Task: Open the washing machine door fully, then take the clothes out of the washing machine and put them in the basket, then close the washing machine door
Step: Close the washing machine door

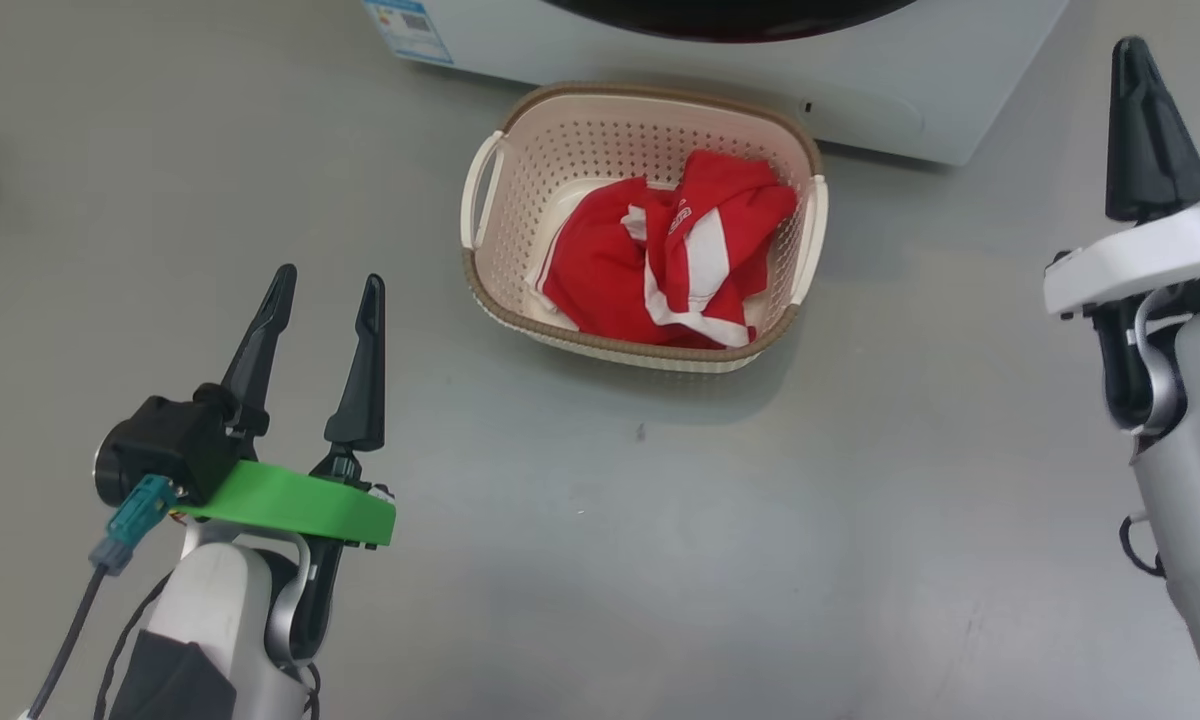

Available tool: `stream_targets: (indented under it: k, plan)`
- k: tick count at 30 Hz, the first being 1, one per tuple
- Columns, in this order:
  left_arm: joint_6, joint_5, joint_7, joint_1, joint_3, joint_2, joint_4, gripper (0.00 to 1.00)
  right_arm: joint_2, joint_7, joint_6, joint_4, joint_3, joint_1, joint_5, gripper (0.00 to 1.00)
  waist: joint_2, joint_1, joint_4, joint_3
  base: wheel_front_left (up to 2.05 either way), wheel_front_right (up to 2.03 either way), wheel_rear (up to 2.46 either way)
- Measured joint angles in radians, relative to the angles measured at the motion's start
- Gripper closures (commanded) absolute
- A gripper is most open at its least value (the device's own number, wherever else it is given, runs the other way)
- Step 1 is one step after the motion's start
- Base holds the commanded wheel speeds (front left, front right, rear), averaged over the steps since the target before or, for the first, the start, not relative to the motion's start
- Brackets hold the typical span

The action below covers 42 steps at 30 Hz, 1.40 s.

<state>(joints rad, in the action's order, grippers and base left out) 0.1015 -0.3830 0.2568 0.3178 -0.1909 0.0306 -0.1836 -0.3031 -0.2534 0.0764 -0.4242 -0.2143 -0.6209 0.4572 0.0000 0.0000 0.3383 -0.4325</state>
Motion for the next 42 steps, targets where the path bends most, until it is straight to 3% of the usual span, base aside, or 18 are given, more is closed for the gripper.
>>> stream_targets:
  k: [22, 23, 24, 25, 26, 42]
  plan:
    - [0.001, 0.015, 0.0, -0.182, 0.054, 0.011, -0.07, 0.0, 0.089, 0.0, -0.021, 0.088, 0.11, 0.352, 0.016, 1.0, 0.0, -0.0001, -0.192, 0.266, 0.0, 0.0, 0.0]
    - [0.001, 0.015, 0.0, -0.188, 0.056, 0.011, -0.072, 0.0, 0.091, 0.0, -0.026, 0.091, 0.113, 0.371, 0.016, 0.83, 0.0, -0.0001, -0.197, 0.279, 0.0, 0.0, 0.0]
    - [0.002, 0.015, 0.0, -0.196, 0.058, 0.011, -0.072, 0.0, 0.094, 0.0, -0.026, 0.095, 0.116, 0.39, 0.016, 0.59, 0.0, -0.0001, -0.202, 0.292, 0.0, 0.0, 0.0]
    - [0.002, 0.015, 0.0, -0.203, 0.058, 0.011, -0.075, 0.0, 0.097, 0.0, -0.027, 0.099, 0.119, 0.409, 0.016, 0.18, 0.0, -0.0001, -0.206, 0.305, 0.0, 0.0, 0.0]
    - [0.002, 0.015, 0.0, -0.211, 0.06, 0.011, -0.076, 0.0, 0.1, 0.0, -0.027, 0.105, 0.122, 0.427, 0.016, 0.0, 0.0, -0.0001, -0.21, 0.318, 0.0, 0.0, 0.0]
    - [0.002, 0.003, 0.0, -0.268, 0.081, 0.01, -0.082, 0.0, 0.119, 0.0, -0.027, 0.218, 0.134, 0.576, -0.02, 0.0, 0.0, -0.0001, -0.237, 0.413, 0.0, 0.0, 0.0]
